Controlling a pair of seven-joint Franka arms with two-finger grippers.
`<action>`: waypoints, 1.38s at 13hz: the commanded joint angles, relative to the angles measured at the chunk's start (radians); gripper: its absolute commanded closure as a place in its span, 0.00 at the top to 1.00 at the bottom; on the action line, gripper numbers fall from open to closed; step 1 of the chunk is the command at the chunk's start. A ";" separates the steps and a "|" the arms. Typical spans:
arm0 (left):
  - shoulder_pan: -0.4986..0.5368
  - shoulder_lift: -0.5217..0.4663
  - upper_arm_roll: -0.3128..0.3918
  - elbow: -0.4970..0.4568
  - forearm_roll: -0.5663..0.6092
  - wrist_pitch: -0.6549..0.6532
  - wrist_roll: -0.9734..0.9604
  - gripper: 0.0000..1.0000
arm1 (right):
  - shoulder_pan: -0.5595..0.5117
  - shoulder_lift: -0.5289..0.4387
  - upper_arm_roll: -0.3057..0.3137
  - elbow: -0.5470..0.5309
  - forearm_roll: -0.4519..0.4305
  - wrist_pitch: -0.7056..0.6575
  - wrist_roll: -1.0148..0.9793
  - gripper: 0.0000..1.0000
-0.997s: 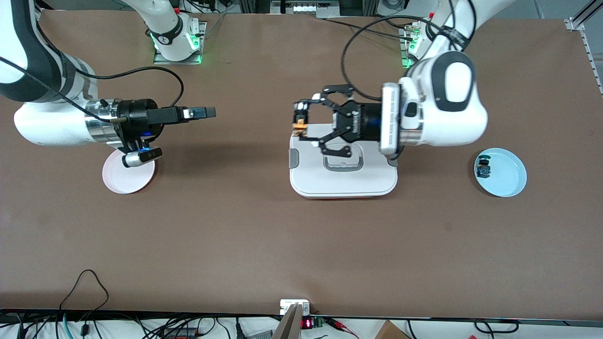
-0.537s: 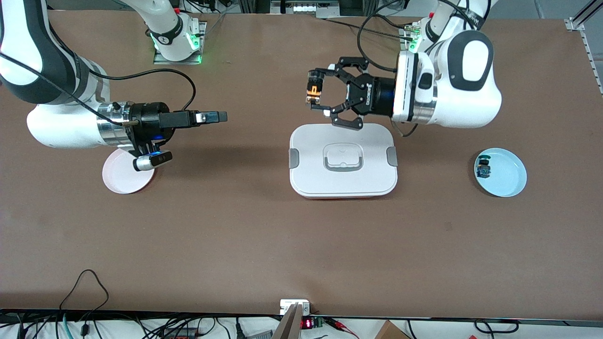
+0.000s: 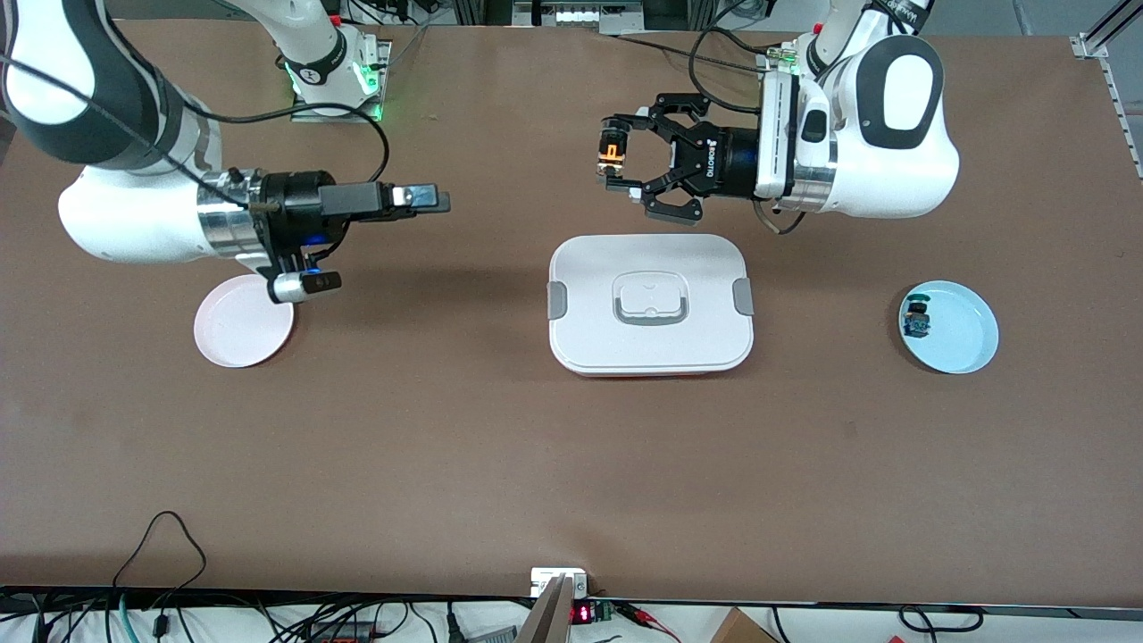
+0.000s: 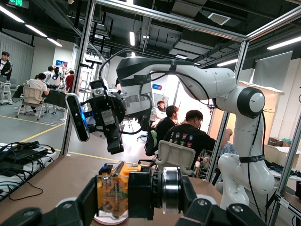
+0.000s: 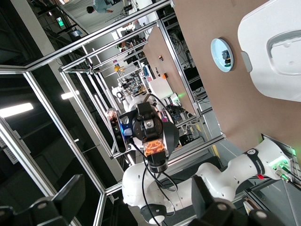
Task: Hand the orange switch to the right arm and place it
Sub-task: 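Carry the switch with the left gripper toward the approaching right gripper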
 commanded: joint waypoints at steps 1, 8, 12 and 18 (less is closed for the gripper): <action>0.024 -0.031 -0.003 -0.023 -0.009 -0.033 0.025 0.00 | 0.081 -0.036 0.004 -0.020 0.013 0.102 0.009 1.00; 0.028 -0.031 -0.001 -0.024 -0.009 -0.035 0.038 0.00 | 0.158 -0.039 0.120 -0.017 0.076 0.354 0.012 1.00; 0.028 -0.031 -0.001 -0.023 -0.009 -0.035 0.038 0.00 | 0.185 -0.039 0.131 -0.017 0.089 0.381 -0.002 1.00; 0.042 -0.031 -0.001 -0.023 -0.009 -0.035 0.072 0.00 | 0.207 -0.015 0.137 -0.014 0.127 0.460 -0.060 1.00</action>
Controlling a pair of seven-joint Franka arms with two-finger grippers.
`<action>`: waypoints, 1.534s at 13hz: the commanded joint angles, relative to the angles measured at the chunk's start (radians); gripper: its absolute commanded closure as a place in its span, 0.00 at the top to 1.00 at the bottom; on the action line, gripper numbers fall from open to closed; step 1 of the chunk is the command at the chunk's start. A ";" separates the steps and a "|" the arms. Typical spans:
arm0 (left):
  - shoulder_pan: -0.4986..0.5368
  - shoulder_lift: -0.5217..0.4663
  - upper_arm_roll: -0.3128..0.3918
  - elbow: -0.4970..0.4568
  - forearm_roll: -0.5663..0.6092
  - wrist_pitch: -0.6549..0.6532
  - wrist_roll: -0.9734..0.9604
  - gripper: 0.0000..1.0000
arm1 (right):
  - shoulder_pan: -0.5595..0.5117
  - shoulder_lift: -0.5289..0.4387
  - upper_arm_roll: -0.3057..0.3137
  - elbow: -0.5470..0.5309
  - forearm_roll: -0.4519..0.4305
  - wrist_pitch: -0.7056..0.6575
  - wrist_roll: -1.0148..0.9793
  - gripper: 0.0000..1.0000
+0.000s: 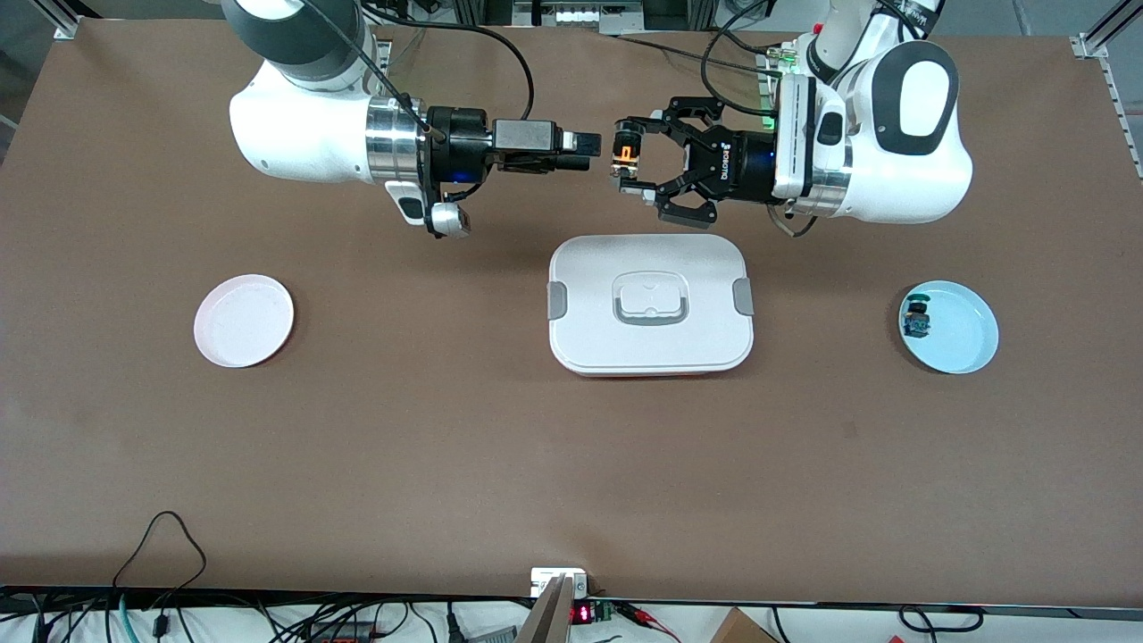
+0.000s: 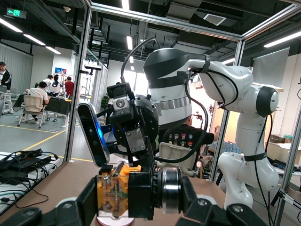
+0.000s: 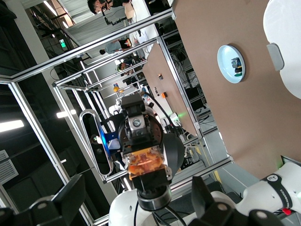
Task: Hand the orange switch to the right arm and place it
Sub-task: 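Carry the switch with the left gripper toward the approaching right gripper, then close the right gripper on the orange switch held by the left gripper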
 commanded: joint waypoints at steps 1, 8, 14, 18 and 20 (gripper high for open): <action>0.020 -0.030 -0.002 -0.023 -0.009 -0.015 0.027 0.00 | 0.008 0.007 0.003 -0.010 0.059 0.022 -0.073 1.00; 0.019 -0.030 -0.002 -0.023 -0.009 -0.014 0.048 0.00 | 0.055 0.021 0.003 -0.008 0.120 0.088 -0.243 1.00; 0.019 -0.030 -0.002 -0.023 -0.009 -0.012 0.048 0.00 | 0.080 0.023 0.004 -0.001 0.116 0.140 -0.248 1.00; 0.019 -0.030 -0.002 -0.021 -0.009 -0.010 0.050 0.00 | 0.086 0.027 0.004 0.008 0.117 0.154 -0.250 1.00; 0.019 -0.029 -0.004 -0.021 -0.009 -0.010 0.064 0.00 | 0.085 0.027 0.004 0.015 0.117 0.154 -0.263 1.00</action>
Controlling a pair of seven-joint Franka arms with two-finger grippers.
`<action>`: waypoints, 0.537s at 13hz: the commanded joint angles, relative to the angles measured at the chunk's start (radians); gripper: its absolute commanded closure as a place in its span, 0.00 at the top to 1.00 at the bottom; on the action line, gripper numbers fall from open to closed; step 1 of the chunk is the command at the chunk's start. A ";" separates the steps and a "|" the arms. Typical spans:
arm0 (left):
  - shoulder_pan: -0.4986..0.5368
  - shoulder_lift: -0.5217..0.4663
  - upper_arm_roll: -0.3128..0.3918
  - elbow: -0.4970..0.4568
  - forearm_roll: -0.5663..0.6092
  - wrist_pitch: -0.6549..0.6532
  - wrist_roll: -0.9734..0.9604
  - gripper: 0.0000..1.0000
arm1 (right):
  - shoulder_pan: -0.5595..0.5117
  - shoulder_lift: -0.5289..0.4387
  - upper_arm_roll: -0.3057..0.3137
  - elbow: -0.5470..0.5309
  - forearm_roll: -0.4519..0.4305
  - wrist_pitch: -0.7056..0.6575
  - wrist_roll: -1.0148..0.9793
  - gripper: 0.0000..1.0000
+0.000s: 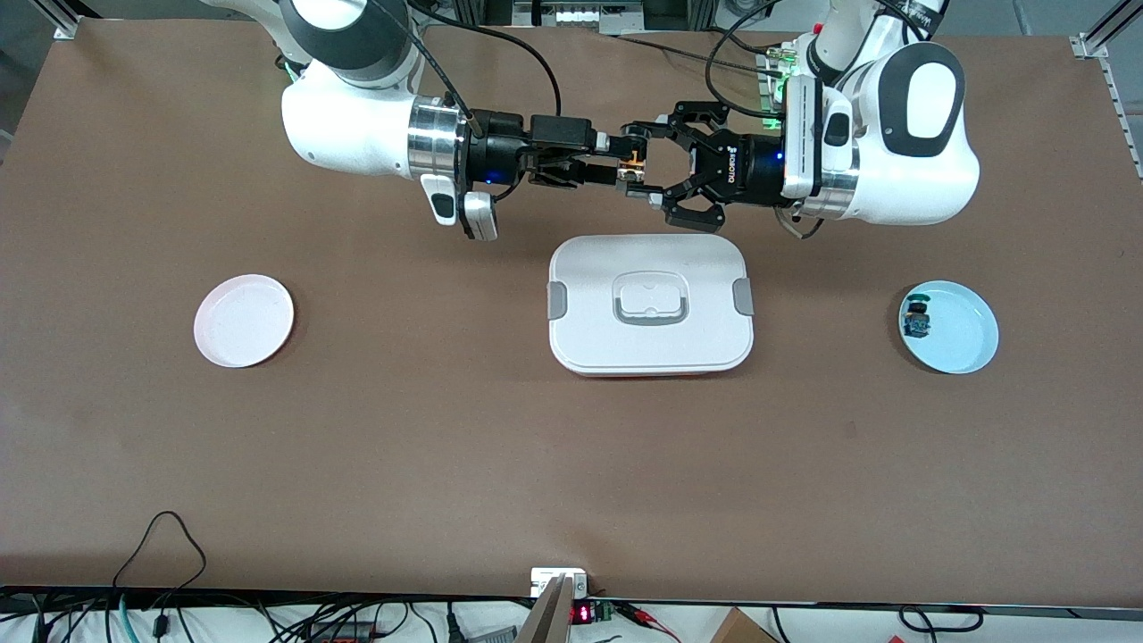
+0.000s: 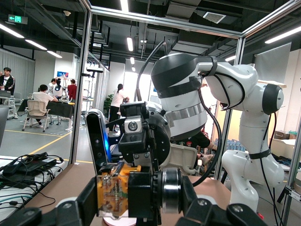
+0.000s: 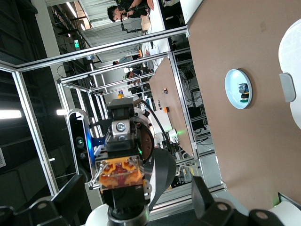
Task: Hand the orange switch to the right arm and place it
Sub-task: 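Close the right gripper on the orange switch held by the left gripper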
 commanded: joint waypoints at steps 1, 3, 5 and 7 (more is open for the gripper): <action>0.013 -0.030 -0.003 -0.021 -0.009 -0.010 0.028 0.00 | 0.004 -0.001 0.002 0.017 0.025 0.019 -0.055 1.00; 0.011 -0.030 -0.004 -0.021 -0.009 -0.010 0.028 0.00 | 0.006 -0.001 0.002 0.022 0.025 0.019 -0.069 1.00; 0.011 -0.030 -0.003 -0.021 -0.009 -0.009 0.028 0.00 | 0.006 0.004 0.003 0.025 0.027 0.022 -0.105 1.00; 0.011 -0.029 -0.004 -0.021 -0.009 -0.009 0.042 0.00 | 0.011 0.009 0.002 0.026 0.098 0.027 -0.121 1.00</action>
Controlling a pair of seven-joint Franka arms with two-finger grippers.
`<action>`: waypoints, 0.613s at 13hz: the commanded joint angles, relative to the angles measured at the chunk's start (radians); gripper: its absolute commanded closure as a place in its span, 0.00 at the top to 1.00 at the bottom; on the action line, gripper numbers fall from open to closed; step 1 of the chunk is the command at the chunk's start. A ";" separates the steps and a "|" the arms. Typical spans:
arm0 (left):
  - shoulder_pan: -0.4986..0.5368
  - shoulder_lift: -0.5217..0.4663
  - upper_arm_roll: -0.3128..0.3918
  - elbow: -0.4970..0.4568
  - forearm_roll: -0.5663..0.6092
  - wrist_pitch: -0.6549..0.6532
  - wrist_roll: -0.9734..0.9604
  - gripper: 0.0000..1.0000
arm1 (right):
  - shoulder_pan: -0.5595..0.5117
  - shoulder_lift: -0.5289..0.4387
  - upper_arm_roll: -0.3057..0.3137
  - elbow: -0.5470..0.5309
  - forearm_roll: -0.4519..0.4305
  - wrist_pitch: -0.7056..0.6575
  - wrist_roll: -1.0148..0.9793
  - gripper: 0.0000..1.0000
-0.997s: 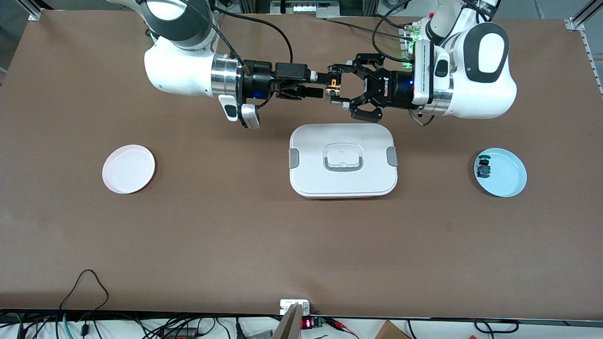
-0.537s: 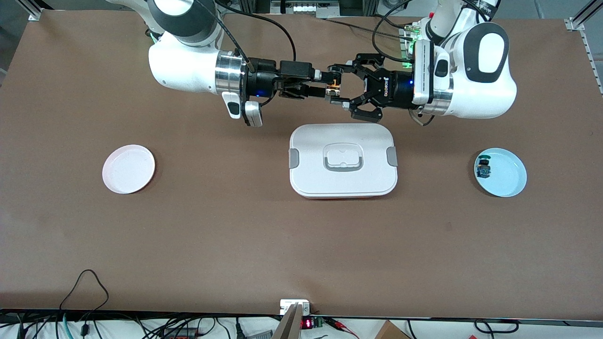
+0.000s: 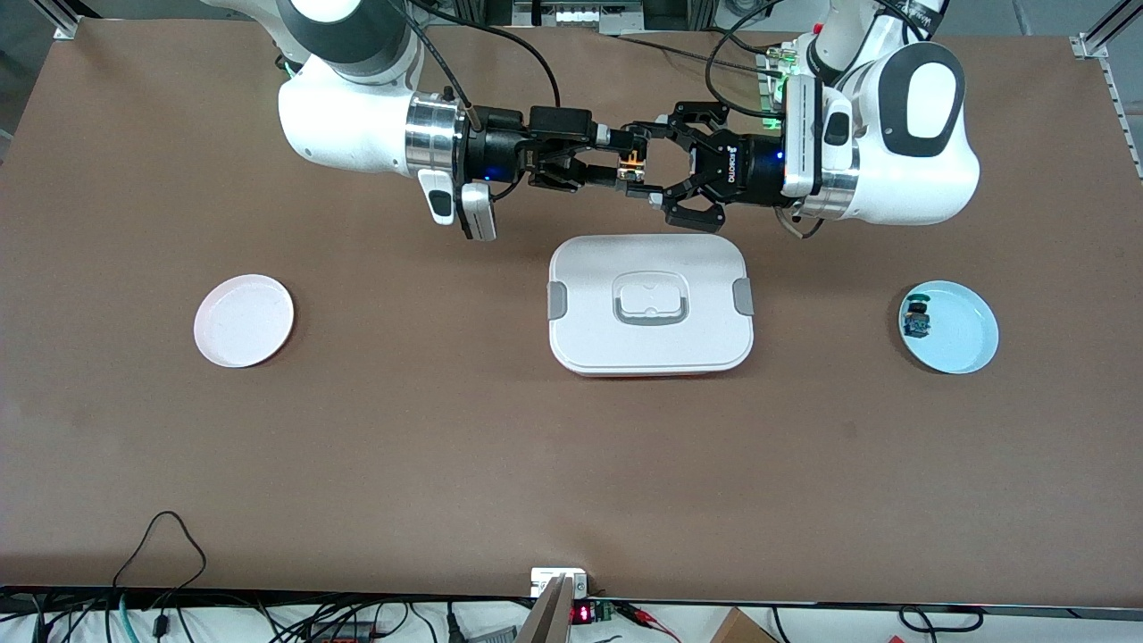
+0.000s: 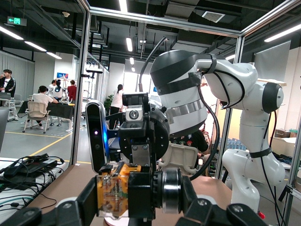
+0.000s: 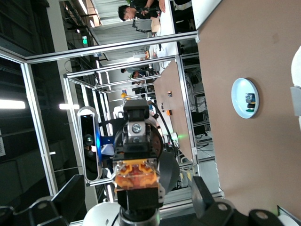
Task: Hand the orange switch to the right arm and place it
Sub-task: 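Close the right gripper on the orange switch held by the left gripper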
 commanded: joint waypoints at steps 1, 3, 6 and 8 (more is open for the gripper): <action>0.011 -0.028 -0.004 -0.023 -0.009 -0.009 0.031 0.00 | 0.020 0.010 0.002 0.011 0.078 0.018 -0.064 1.00; 0.011 -0.028 -0.004 -0.021 -0.009 -0.009 0.031 0.00 | 0.020 0.012 0.002 0.011 0.076 0.018 -0.073 1.00; 0.011 -0.028 -0.004 -0.023 -0.009 -0.009 0.031 0.00 | 0.020 0.017 0.002 0.011 0.078 0.017 -0.073 0.95; 0.011 -0.028 -0.004 -0.021 -0.009 -0.009 0.031 0.00 | 0.017 0.013 0.002 0.012 0.076 0.017 -0.096 0.40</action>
